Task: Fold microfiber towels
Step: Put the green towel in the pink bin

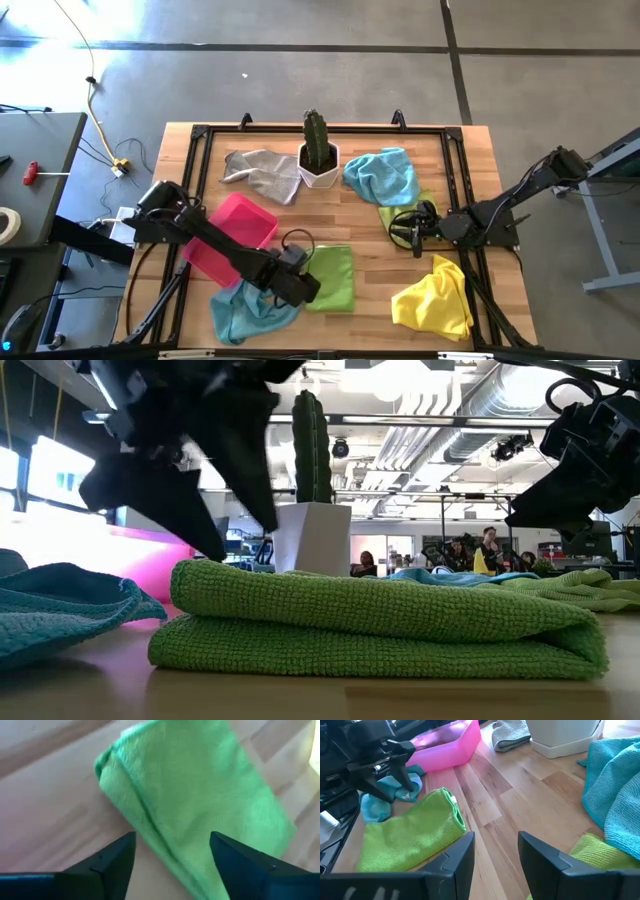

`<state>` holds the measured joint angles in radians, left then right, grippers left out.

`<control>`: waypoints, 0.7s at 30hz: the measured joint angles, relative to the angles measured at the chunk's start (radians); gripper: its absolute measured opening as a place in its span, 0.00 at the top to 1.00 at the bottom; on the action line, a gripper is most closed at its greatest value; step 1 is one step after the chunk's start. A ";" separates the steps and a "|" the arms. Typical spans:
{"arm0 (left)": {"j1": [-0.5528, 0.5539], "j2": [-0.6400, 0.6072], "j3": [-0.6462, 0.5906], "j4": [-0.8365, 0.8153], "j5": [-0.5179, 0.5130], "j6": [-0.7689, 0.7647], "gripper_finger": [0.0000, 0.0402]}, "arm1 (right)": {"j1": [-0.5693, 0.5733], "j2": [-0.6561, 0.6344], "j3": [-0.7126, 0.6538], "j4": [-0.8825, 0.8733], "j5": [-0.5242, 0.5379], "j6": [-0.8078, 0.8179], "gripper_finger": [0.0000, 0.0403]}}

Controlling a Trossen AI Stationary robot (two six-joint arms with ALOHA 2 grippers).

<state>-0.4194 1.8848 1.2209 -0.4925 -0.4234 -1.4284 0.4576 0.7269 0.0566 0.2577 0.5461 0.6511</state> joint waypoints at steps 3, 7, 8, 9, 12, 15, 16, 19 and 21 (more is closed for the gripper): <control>0.000 0.023 0.000 0.000 -0.018 -0.021 0.30 | 0.000 0.000 0.000 -0.001 0.000 -0.003 0.65; 0.007 0.060 0.000 0.045 -0.017 -0.049 0.23 | 0.000 0.000 0.000 -0.007 0.000 -0.002 0.65; 0.008 0.069 0.000 0.053 -0.017 -0.060 0.22 | 0.000 0.000 0.000 -0.008 0.000 -0.003 0.65; 0.009 0.080 0.000 0.069 -0.016 -0.070 0.21 | 0.000 0.000 0.000 -0.009 0.000 -0.002 0.65; 0.011 0.107 0.000 0.105 -0.017 -0.102 0.21 | 0.000 0.000 0.000 -0.015 0.000 0.002 0.65; 0.016 0.122 0.000 0.130 -0.023 -0.117 0.21 | 0.000 0.000 0.000 -0.024 0.000 0.002 0.65; 0.018 0.126 0.000 0.140 -0.022 -0.123 0.21 | 0.000 -0.001 0.000 -0.026 0.000 0.002 0.65; 0.020 0.131 0.002 0.164 -0.019 -0.137 0.21 | 0.000 -0.001 0.000 -0.031 0.000 0.003 0.65; 0.020 0.133 0.002 0.184 -0.018 -0.138 0.21 | 0.000 -0.001 0.000 -0.032 0.000 0.002 0.65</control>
<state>-0.3996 2.0176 1.2224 -0.3083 -0.4413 -1.5663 0.4580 0.7261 0.0566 0.2261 0.5461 0.6534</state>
